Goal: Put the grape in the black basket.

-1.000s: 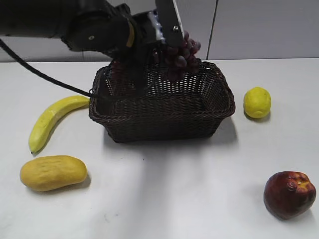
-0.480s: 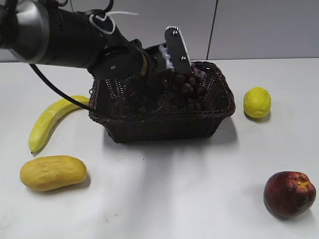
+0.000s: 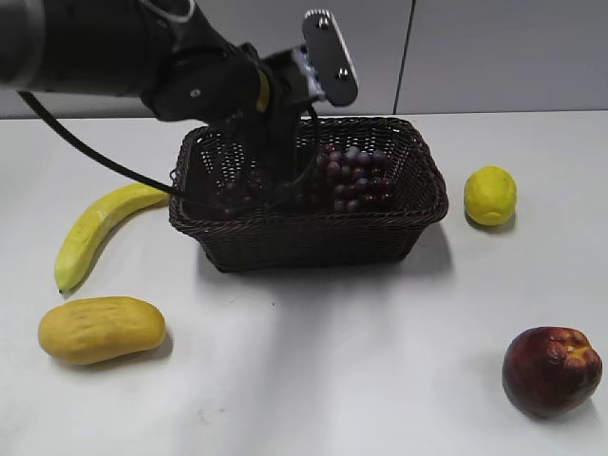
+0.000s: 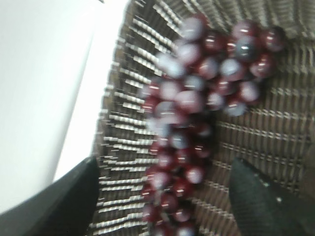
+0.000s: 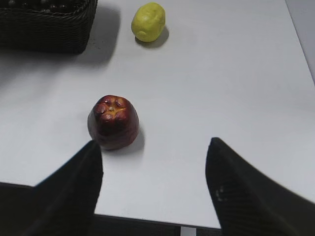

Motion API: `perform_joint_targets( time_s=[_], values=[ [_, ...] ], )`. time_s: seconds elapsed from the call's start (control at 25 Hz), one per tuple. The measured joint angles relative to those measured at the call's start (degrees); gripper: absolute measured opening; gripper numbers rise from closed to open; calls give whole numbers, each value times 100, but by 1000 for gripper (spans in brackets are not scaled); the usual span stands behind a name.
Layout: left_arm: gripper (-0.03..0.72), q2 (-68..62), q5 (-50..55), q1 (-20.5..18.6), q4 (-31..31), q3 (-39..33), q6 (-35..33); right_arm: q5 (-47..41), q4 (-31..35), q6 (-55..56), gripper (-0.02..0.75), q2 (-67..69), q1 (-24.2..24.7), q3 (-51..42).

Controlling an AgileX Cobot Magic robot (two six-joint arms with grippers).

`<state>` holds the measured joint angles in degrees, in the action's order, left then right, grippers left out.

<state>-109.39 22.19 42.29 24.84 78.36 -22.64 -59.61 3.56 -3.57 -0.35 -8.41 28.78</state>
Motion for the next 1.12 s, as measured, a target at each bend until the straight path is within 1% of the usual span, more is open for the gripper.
perform_joint_targets(
  time_s=[0.12,0.24,0.4,0.48,0.6,0.68,0.76,0.92,1.12],
  values=[
    [629,410,202,-41,-53,0,39,0,0,0,499,0,0,0],
    [625,749,758,-174,-166,28,334,0,0,0,499,0,0,0],
    [612,877,2353,-573,-657,381,453,0,0,0,499,0,0,0],
    [608,872,3144,-864,-1142,645,474,0,0,0,499,0,0,0],
    [598,872,3907,-1327,-1967,1025,492,0,0,0,499,0,0,0],
    [594,877,4253,-1640,-2363,1162,563,0,0,0,499,0,0,0],
    [590,881,4584,-1973,-2518,1192,725,0,0,0,499,0,0,0],
    [588,925,4716,-2614,-2651,1164,1025,0,0,0,499,0,0,0],
    [587,1296,4729,-3353,-3065,775,1133,0,0,0,499,0,0,0]
  ],
)
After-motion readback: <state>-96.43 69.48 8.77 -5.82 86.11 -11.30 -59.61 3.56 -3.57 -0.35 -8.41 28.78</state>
